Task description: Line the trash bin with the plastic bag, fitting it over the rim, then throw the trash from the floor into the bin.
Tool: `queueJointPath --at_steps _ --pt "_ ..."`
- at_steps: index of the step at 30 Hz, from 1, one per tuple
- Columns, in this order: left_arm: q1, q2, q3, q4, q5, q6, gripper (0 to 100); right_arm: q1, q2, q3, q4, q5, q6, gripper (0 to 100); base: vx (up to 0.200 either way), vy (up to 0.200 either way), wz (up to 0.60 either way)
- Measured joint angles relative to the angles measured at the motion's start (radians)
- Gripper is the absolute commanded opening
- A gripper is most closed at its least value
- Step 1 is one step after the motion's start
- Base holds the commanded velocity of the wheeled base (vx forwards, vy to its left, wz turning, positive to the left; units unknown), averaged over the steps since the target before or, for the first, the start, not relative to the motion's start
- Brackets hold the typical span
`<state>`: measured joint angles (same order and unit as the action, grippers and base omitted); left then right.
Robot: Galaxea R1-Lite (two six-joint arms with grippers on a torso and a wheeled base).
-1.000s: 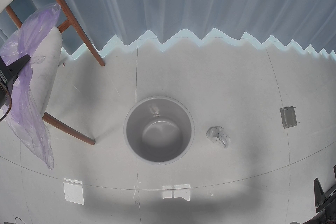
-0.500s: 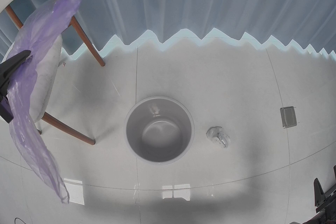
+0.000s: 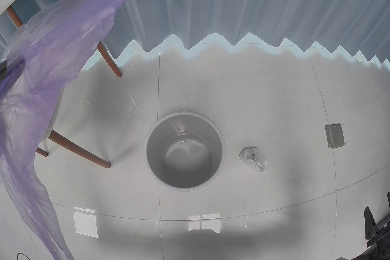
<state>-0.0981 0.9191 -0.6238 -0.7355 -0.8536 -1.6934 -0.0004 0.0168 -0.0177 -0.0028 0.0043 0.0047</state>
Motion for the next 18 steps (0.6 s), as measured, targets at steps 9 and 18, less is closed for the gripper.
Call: queueJointPath --at_steps 9,18 --pt "-0.042 -0.001 0.007 -0.044 -0.028 -0.103 0 0.0 0.0 0.0 0.0 0.0 0.0 100 0.0 0.0 0.0" --pt "-0.074 0.008 0.021 -0.043 -0.03 -0.106 0 0.0 0.0 0.0 0.0 0.0 0.0 100 0.0 0.0 0.0"
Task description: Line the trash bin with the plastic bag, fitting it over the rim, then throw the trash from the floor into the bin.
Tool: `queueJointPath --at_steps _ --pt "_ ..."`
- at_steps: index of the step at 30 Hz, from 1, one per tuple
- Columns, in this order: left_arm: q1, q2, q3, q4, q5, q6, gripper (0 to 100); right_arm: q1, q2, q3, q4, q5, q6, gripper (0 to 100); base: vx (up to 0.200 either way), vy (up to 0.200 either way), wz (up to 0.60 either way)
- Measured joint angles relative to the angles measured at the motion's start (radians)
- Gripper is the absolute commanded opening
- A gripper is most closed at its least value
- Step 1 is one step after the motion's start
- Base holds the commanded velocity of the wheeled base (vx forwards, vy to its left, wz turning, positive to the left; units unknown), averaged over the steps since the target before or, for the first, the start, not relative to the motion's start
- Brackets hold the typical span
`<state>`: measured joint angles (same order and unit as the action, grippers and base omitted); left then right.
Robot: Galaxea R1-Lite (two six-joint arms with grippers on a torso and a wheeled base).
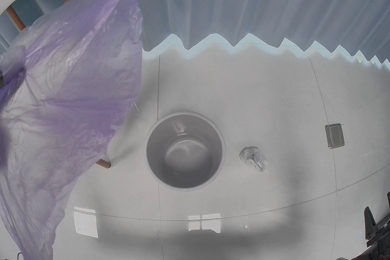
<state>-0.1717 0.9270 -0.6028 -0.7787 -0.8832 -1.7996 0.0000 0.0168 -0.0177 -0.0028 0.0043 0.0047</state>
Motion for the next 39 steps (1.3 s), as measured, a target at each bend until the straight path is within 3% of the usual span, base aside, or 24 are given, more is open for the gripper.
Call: queueJointPath --at_steps 22,39 --pt "-0.043 0.127 0.011 -0.068 -0.053 0.011 0 0.0 0.0 0.0 0.0 0.0 0.001 100 0.0 0.0 0.0" --pt "-0.034 0.223 0.077 -0.225 -0.061 0.011 0 0.0 0.0 0.0 0.0 0.0 0.0 100 0.0 0.0 0.0"
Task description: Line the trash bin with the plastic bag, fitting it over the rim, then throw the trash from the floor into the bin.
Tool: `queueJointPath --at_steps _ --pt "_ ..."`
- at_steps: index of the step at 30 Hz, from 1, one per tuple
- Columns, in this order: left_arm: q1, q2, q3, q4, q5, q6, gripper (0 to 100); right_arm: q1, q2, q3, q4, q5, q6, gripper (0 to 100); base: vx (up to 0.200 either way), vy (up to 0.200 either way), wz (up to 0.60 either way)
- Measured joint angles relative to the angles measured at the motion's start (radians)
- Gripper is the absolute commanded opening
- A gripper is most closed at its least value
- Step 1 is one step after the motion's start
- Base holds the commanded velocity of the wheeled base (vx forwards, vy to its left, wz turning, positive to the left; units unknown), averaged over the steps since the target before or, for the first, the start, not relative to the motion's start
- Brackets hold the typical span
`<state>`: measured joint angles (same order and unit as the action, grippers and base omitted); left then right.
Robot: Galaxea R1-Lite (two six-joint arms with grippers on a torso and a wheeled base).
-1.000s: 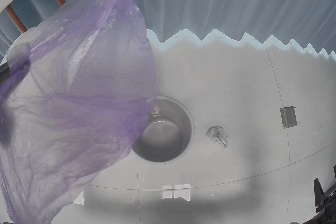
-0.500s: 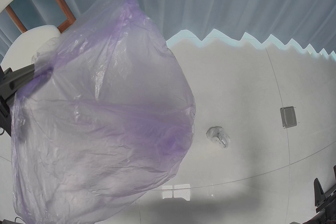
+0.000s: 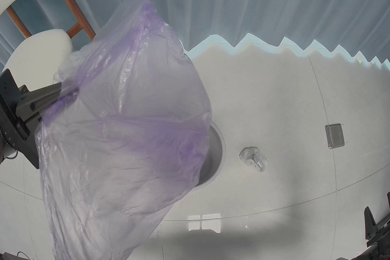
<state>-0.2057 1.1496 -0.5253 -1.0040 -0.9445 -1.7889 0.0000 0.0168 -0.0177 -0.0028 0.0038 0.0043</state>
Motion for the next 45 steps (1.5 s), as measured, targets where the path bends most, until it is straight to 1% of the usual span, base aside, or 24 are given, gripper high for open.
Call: queueJointPath --at_steps 4,7,10,19,24,30,37,45 --pt "0.004 0.017 0.013 -0.004 -0.009 0.007 0 0.0 0.0 0.0 0.0 0.0 0.0 100 0.0 0.0 0.0" --pt "0.005 0.036 0.021 -0.008 -0.01 0.035 0 0.0 0.0 0.0 0.0 0.0 0.0 100 0.0 0.0 0.0" --pt "0.005 0.056 0.023 -0.01 -0.011 0.042 0 0.0 0.0 0.0 0.0 0.0 0.0 100 0.0 0.0 0.0" --pt "-0.001 0.112 0.016 -0.046 -0.012 0.044 0 0.0 0.0 0.0 0.0 0.0 0.0 100 0.0 0.0 0.0" --pt "-0.005 0.145 -0.01 -0.047 -0.014 0.044 0 0.0 0.0 0.0 0.0 0.0 0.0 100 0.0 0.0 0.0" --pt "-0.007 0.182 -0.041 -0.049 -0.043 0.045 0 0.0 0.0 0.0 0.0 0.0 0.0 100 0.0 0.0 0.0" --pt "-0.011 0.227 -0.056 -0.094 -0.048 0.044 0 0.0 0.0 0.0 0.0 0.0 0.0 100 0.0 0.0 0.0" --pt "-0.033 0.263 -0.066 -0.096 -0.054 0.044 0 0.0 0.0 0.0 0.0 0.0 0.0 100 0.0 0.0 0.0"
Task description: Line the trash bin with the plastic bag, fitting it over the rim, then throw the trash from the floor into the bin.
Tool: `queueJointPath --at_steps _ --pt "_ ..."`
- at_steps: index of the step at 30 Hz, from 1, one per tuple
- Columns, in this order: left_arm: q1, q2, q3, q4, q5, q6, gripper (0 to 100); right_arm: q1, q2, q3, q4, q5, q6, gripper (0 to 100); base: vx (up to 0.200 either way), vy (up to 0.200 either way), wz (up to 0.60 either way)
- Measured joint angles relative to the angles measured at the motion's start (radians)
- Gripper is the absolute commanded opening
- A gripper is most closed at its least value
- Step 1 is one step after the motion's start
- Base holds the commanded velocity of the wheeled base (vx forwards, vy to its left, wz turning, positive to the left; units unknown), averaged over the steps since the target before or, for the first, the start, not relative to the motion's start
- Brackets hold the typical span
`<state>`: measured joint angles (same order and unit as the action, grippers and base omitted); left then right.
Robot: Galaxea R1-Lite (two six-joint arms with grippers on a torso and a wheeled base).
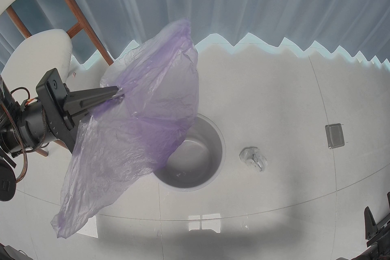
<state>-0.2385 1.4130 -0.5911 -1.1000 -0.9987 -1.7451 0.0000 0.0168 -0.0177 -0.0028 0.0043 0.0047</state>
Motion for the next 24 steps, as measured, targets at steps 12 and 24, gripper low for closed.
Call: queueJointPath --at_steps 12,24 --pt "-0.012 0.058 -0.051 -0.002 -0.021 0.001 0 0.0 0.0 0.0 0.0 0.0 0.0 100 0.0 0.0 0.0" --pt "-0.029 0.134 -0.089 -0.007 -0.023 0.003 0 0.0 0.0 0.0 0.0 0.0 0.001 100 0.0 0.0 0.0"
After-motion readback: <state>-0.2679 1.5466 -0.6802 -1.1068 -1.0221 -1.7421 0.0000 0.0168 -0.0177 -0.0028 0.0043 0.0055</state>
